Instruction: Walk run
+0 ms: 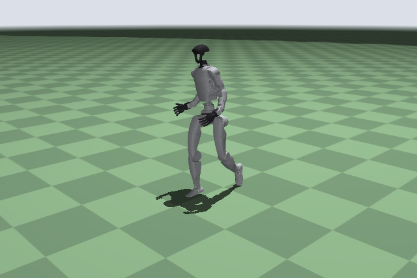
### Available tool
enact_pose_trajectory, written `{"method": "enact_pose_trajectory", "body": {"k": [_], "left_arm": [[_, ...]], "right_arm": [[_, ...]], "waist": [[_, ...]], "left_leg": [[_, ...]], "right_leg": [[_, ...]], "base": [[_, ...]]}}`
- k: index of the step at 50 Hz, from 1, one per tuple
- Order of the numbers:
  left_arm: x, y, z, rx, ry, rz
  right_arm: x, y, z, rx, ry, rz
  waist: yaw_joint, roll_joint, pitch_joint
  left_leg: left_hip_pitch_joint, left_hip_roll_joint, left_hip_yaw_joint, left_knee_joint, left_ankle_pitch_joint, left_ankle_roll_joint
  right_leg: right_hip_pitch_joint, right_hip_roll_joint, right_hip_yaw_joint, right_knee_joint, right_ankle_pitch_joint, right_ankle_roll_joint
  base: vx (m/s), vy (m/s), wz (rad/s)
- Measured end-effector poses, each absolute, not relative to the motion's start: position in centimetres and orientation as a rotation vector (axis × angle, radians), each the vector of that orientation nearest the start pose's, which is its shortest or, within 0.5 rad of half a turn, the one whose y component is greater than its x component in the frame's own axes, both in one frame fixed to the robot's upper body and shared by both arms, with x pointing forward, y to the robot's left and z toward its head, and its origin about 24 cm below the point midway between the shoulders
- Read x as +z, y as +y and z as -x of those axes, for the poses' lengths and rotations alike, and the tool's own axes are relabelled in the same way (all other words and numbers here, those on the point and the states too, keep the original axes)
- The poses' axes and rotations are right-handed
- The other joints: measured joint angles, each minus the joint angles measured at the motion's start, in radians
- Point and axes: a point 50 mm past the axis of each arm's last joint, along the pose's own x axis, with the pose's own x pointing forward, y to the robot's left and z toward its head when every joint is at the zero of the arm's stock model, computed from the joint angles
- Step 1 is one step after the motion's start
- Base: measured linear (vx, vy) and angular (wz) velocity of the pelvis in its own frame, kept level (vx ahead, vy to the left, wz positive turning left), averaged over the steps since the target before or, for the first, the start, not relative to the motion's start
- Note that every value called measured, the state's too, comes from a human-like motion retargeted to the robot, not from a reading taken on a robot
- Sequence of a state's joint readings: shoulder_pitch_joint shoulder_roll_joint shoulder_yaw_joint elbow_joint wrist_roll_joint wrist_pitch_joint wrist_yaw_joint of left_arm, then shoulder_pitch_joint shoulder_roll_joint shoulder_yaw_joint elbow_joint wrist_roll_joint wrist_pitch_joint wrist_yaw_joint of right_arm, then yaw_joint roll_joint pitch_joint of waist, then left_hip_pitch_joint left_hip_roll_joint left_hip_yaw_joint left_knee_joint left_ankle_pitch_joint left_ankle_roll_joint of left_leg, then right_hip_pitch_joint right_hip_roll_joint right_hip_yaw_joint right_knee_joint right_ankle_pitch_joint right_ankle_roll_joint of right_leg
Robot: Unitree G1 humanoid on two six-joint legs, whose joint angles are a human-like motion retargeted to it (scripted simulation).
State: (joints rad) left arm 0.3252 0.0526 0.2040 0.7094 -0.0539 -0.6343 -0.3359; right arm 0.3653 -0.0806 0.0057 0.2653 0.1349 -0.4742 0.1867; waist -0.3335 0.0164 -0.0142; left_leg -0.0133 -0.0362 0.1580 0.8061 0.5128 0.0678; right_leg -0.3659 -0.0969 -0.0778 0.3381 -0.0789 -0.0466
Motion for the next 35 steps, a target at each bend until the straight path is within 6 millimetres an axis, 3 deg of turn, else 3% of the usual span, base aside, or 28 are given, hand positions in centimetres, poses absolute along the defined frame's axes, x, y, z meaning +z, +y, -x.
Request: {"method": "enact_pose_trajectory", "body": {"k": [2,4,7,12,15,18,20,22,24,25,26,28,32,35], "left_arm": [[-10.8,20.0,-7.9,0.011,0.436,0.126],[-11.1,19.8,-6.1,0.065,0.452,0.221],[-10.5,20.5,-4.6,0.146,0.408,0.258],[-8.6,22.1,-4.9,0.15,0.308,0.175],[-7.6,21.8,-7.2,0.143,0.224,0.158],[-6.4,20.7,-10.3,0.123,0.121,0.166],[-5.4,19.9,-12.5,0.109,0.05,0.164],[-3.5,18.8,-15.7,0.098,-0.077,0.163],[-0.9,18.2,-18.9,0.072,-0.211,0.169],[0.4,17.8,-20.1,0.055,-0.273,0.174],[1.8,17.6,-21.2,0.042,-0.34,0.178],[4.3,17.2,-22.8,0.023,-0.454,0.206],[7.1,16.7,-23.9,-0.061,-0.576,0.29],[7.6,17.2,-23.5,-0.092,-0.594,0.296]], "right_arm": [[-3.8,-18.0,-15.7,0.052,0.113,-0.044],[-3.4,-18.1,-16.4,0.06,0.088,-0.033],[-2.4,-18.2,-17.1,0.076,0.037,-0.02],[-1.7,-18.4,-17.2,0.09,-0.002,-0.045],[-2.0,-18.7,-16.5,0.08,0.012,-0.059],[-2.7,-18.7,-15.4,0.077,0.052,-0.064],[-3.3,-18.7,-14.4,0.078,0.091,-0.068],[-3.9,-18.2,-14.0,0.095,0.12,-0.076],[-4.3,-17.6,-14.0,0.102,0.141,-0.088],[-4.3,-17.4,-13.8,0.107,0.145,-0.088],[-4.3,-17.2,-13.6,0.117,0.142,-0.089],[-4.3,-17.2,-13.2,0.124,0.151,-0.084],[-4.5,-18.3,-11.8,0.098,0.178,-0.075],[-4.2,-18.9,-11.3,0.095,0.184,-0.058]], "waist": [[0.022,-0.005,0.0],[0.052,0.003,0.009],[0.13,-0.016,0.036],[0.274,-0.017,0.058],[0.304,-0.013,0.055],[0.327,-0.049,0.04],[0.345,-0.09,0.008],[0.265,-0.137,0.035],[0.226,-0.143,0.053],[0.228,-0.123,0.047],[0.213,-0.063,0.031],[0.206,0.0,0.02],[0.131,0.054,0.018],[0.034,0.066,0.015]], "left_leg": [[-0.107,-0.04,-0.054,0.1,-0.142,-0.065],[-0.205,-0.056,-0.066,0.124,-0.25,-0.085],[-0.338,-0.053,0.004,0.041,-0.413,-0.063],[-0.479,-0.006,0.139,-0.371,-0.501,-0.012],[-0.475,-0.079,0.09,-0.618,-0.563,-0.02],[-0.435,-0.105,0.094,-0.653,-0.427,0.075],[-0.417,-0.126,0.111,-0.596,-0.539,0.191],[-0.396,-0.186,-0.017,-0.451,-0.653,0.164],[-0.351,-0.173,0.019,-0.358,-0.736,0.174],[-0.311,-0.15,0.022,-0.367,-0.762,0.185],[-0.281,-0.084,-0.017,-0.408,-0.762,0.17],[-0.234,-0.026,-0.032,-0.439,-0.77,0.155],[-0.097,-0.043,-0.066,-0.569,-0.668,0.126],[0.015,-0.087,-0.102,-0.654,-0.528,0.097]], "right_leg": [[0.059,0.026,0.005,-0.034,-0.013,-0.013],[0.123,0.063,0.003,-0.091,-0.005,-0.032],[0.222,0.087,-0.037,-0.186,0.047,-0.056],[0.365,0.159,-0.129,-0.278,0.173,-0.058],[0.454,0.202,-0.162,-0.29,0.246,-0.061],[0.513,0.197,-0.157,-0.222,0.394,-0.016],[0.511,0.164,-0.158,-0.113,0.568,0.071],[0.39,0.115,-0.126,0.31,0.602,0.129],[0.288,0.12,-0.078,0.587,0.602,0.134],[0.25,0.13,-0.085,0.622,0.602,0.116],[0.208,0.187,-0.115,0.558,0.593,0.077],[0.113,0.23,-0.105,0.525,0.49,0.036],[-0.057,0.15,-0.125,0.395,0.257,0.052],[-0.124,0.077,-0.153,0.138,0.18,0.096]], "base": [[0.82,-0.32,-0.31],[1.14,-0.39,-0.4],[1.11,-0.4,-0.92],[1.08,-0.31,-0.81],[1.13,-0.27,0.05],[1.43,-0.37,-0.07],[1.56,-0.36,-0.09],[1.25,-0.38,1.17],[1.33,-0.46,0.62],[1.03,-0.34,-0.13],[0.88,-0.3,-0.22],[1.09,-0.33,-0.23],[1.26,-0.27,0.59],[1.3,-0.38,1.09]]}}
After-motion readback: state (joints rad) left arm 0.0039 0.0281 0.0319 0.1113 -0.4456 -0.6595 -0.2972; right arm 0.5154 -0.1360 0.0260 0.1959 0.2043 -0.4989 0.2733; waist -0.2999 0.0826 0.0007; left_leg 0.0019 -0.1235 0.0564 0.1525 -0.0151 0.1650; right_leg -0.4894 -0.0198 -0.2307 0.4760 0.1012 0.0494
